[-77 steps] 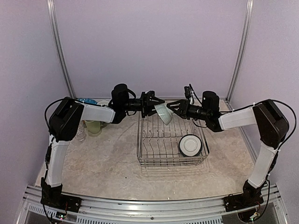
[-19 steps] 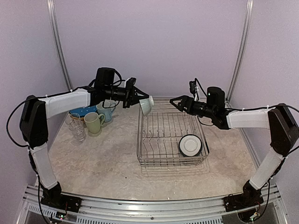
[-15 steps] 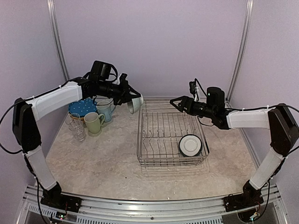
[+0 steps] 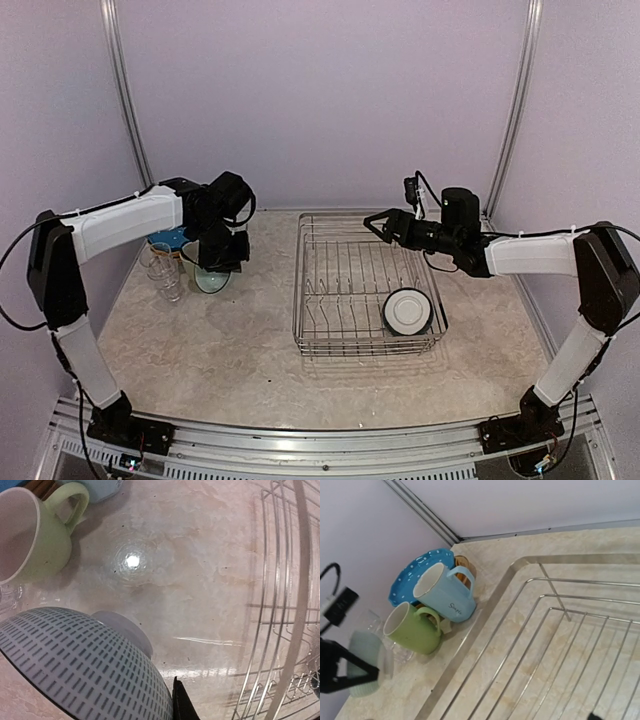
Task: Unload the mixed dishes from the dish rack
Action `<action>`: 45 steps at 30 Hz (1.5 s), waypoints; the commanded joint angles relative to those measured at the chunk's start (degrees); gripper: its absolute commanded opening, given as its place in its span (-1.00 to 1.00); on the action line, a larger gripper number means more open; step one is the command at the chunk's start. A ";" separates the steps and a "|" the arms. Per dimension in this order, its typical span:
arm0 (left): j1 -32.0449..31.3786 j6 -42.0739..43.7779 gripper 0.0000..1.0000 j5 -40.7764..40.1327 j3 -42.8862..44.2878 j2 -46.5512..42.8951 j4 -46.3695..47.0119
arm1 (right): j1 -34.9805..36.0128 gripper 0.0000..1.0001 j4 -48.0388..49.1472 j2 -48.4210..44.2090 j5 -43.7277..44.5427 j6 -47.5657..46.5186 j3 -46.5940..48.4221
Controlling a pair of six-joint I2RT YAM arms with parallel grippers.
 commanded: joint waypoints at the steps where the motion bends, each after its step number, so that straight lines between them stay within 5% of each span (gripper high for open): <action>1: -0.32 -0.35 -1.00 -7.31 1.05 5.14 -4.96 | -0.12 0.78 -1.70 0.25 0.83 -1.25 1.25; 18: -0.46 -1.56 -0.97 -8.59 1.50 15.59 -9.63 | -0.03 0.80 -15.57 -2.15 5.96 -11.63 2.89; 34: -0.38 -0.91 0.02 -7.46 -0.85 14.33 -7.22 | 2.43 0.87 -53.71 -7.02 12.64 -28.79 9.56; 45: -0.96 2.26 0.59 -2.99 2.05 6.38 -5.57 | 3.71 1.00 -64.10 -7.60 7.77 -29.45 11.72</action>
